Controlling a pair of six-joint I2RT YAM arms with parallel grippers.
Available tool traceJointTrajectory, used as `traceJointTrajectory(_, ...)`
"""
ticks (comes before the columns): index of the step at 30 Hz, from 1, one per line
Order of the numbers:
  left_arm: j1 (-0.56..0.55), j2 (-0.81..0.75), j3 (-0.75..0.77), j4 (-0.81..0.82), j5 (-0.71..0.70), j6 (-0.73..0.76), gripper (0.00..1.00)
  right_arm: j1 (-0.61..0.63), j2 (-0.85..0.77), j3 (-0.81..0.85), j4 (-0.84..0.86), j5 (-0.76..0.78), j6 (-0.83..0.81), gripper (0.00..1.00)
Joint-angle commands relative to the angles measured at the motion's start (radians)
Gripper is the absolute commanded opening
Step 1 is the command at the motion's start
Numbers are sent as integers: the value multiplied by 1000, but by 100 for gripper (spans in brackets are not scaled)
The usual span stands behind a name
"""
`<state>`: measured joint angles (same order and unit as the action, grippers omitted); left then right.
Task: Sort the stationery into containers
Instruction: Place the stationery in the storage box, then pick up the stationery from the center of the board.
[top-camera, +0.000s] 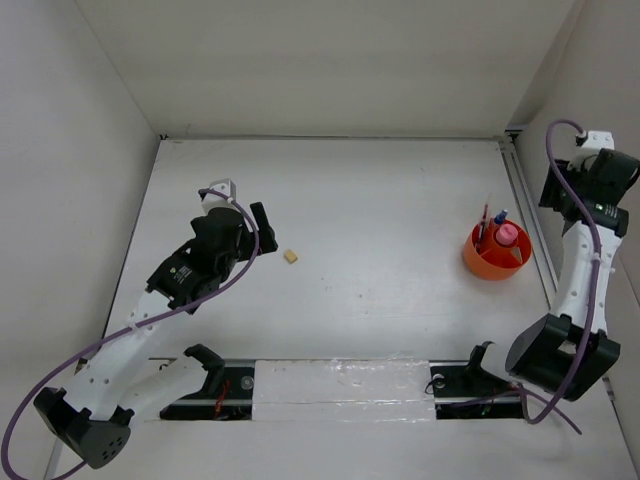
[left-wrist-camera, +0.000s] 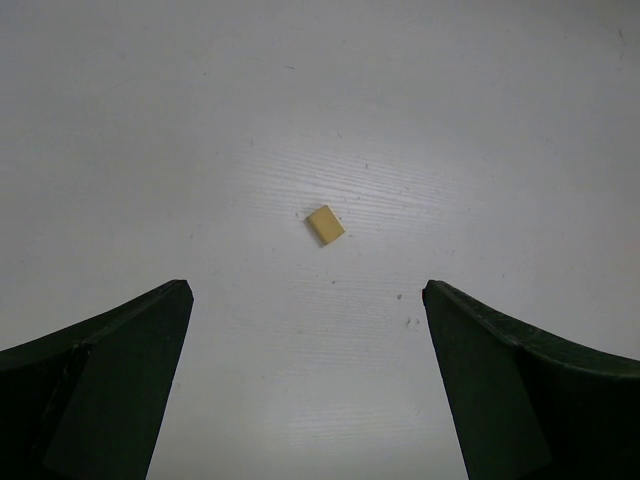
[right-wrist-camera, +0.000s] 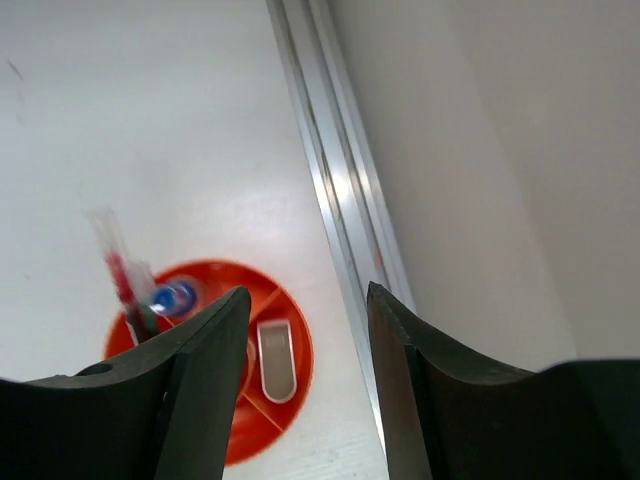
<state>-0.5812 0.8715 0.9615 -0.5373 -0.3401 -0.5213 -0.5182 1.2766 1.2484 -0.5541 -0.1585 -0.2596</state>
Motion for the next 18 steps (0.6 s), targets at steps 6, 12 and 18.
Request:
traceJointTrajectory(6,1,13,8,0,-68,-17,100,478,-46,386,-25,379,118,58)
traceJointTrajectory(12,1,95,17,-21,-89,-17,100,1067,-85,382,84,707,160,62)
traceJointTrajectory(18,1,201,62,-73,-145,-91,100,1345,-39,336,57,720,160,59)
